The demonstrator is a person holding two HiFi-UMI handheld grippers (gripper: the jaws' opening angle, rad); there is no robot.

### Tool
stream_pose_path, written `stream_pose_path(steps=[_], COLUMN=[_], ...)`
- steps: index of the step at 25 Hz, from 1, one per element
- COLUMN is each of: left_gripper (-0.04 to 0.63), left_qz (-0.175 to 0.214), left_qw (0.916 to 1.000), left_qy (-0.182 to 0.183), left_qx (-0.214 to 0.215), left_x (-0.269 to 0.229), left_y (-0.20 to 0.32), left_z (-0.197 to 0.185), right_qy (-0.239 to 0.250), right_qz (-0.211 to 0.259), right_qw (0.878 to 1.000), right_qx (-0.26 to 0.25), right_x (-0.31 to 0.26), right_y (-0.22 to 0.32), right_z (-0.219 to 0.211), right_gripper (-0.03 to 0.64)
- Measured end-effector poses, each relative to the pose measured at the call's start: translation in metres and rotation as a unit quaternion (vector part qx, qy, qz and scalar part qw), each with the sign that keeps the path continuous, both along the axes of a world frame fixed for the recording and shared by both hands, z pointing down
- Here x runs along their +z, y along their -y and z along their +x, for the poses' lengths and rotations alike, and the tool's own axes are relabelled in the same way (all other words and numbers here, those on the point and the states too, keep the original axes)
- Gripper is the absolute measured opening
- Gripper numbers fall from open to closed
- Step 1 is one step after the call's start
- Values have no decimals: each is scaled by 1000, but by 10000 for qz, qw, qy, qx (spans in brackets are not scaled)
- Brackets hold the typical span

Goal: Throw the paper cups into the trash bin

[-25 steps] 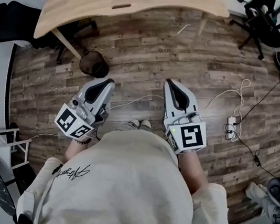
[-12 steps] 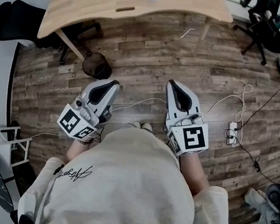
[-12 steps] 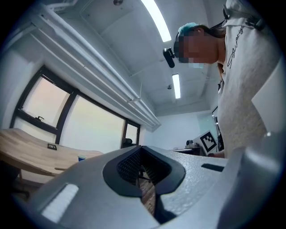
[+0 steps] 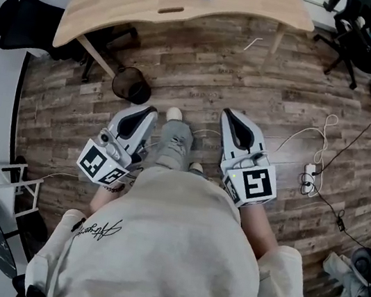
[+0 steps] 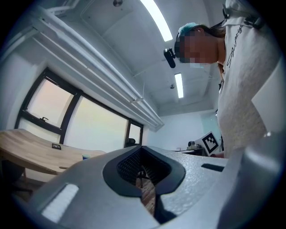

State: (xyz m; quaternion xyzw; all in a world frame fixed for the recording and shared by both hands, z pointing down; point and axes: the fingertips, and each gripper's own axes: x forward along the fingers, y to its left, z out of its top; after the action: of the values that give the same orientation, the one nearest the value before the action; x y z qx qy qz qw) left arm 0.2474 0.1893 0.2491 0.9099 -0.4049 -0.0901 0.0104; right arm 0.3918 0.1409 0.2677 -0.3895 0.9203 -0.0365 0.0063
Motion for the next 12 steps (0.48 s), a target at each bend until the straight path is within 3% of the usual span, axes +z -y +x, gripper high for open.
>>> stream_pose_path(steps=[12], left_gripper=[3], left_qz=[-29], left_qw=[9999], left_qy=[-5], left_qx=[153], left_x=[6], left_y=[44], left_z=[-7], right_qy=[-65], right_qz=[-26], right_qw=[10000], right_qx=[68], right_x=[3], right_y=[40], right_z=[-13], right_gripper=[8])
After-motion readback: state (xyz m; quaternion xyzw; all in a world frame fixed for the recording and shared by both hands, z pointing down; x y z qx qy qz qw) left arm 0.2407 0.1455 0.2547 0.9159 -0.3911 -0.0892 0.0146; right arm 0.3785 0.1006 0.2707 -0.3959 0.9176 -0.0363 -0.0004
